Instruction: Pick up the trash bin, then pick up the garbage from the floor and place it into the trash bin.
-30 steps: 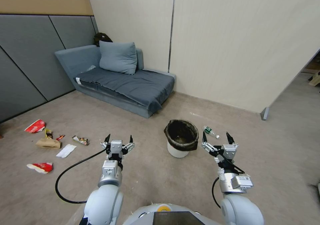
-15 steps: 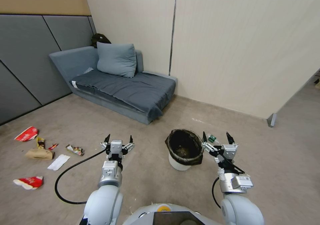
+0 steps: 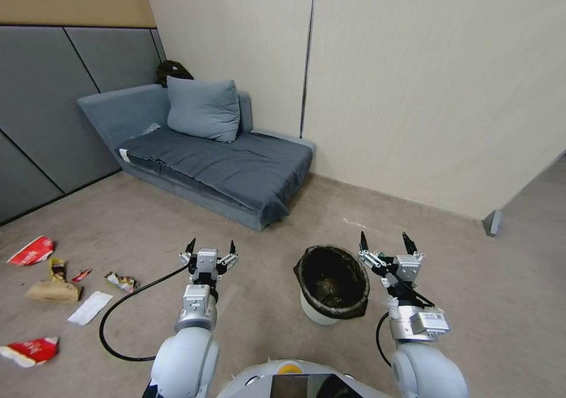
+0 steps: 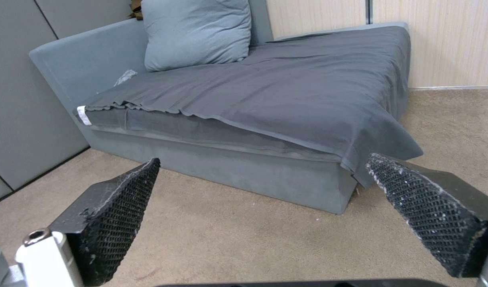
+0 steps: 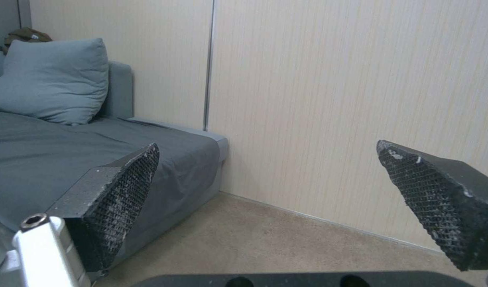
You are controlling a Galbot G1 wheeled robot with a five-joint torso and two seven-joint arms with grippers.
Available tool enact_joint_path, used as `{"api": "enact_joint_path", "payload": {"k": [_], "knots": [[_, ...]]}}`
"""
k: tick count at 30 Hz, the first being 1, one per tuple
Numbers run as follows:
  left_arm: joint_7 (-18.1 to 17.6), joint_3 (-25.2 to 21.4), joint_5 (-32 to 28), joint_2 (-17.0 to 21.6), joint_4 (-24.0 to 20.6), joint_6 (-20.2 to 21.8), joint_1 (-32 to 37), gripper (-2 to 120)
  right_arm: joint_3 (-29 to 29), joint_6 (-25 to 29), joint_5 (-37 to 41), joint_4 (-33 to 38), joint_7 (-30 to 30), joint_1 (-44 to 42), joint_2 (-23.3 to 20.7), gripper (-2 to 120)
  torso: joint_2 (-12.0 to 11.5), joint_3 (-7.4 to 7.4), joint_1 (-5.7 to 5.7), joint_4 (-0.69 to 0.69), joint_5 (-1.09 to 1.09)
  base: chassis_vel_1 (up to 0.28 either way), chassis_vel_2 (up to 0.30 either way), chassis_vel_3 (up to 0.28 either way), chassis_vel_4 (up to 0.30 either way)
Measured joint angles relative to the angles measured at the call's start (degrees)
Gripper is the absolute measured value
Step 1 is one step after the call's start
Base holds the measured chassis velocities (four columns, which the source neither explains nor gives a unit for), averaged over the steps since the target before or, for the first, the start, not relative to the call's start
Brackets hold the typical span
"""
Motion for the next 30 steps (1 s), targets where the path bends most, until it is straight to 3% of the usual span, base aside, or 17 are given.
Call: {"api": "enact_joint_path", "payload": {"k": [5,11,16,21,24,30], "knots": [[-0.04,0.83,-0.82,0.38,-0.2,0.21,-0.01,100,0.03,0.79,-1.11,-0.03,0.05,0.02,0.0,100,0.0,-0.01,-0.01,0.0,0.0,0.0,0.0,0.0,0.0],[3.74,1.49,-1.89,1.32,-0.08,-1.43,-0.62,100,0.37,1.08,-2.72,0.0,0.59,-0.05,0.0,100,0.0,0.0,-0.01,0.0,0.0,0.0,0.0,0.0,0.0],[6.87,2.51,-12.71,3.91,1.01,-1.87,-2.65,100,0.42,1.16,-3.38,0.01,0.7,-0.07,0.0,100,0.0,0.0,-0.01,-0.01,0.0,0.0,0.0,0.0,0.0],[8.39,2.46,-18.85,6.06,1.48,-1.27,-3.78,100,0.39,1.16,-3.86,0.0,0.81,-0.1,0.0,100,0.0,0.0,-0.01,-0.01,0.0,0.0,0.0,0.0,0.0],[9.12,3.12,-26.98,7.83,1.53,2.19,-4.63,100,0.25,0.93,-3.97,-0.11,0.81,0.11,0.0,100,0.0,0.0,0.0,-0.01,0.0,0.0,0.0,0.0,0.0],[9.64,4.51,-32.94,9.06,3.31,6.16,-5.76,100,0.19,0.81,-3.99,-0.15,0.81,0.24,0.0,100,0.0,0.0,-0.01,0.0,0.0,0.0,0.0,0.0,0.0]]}}
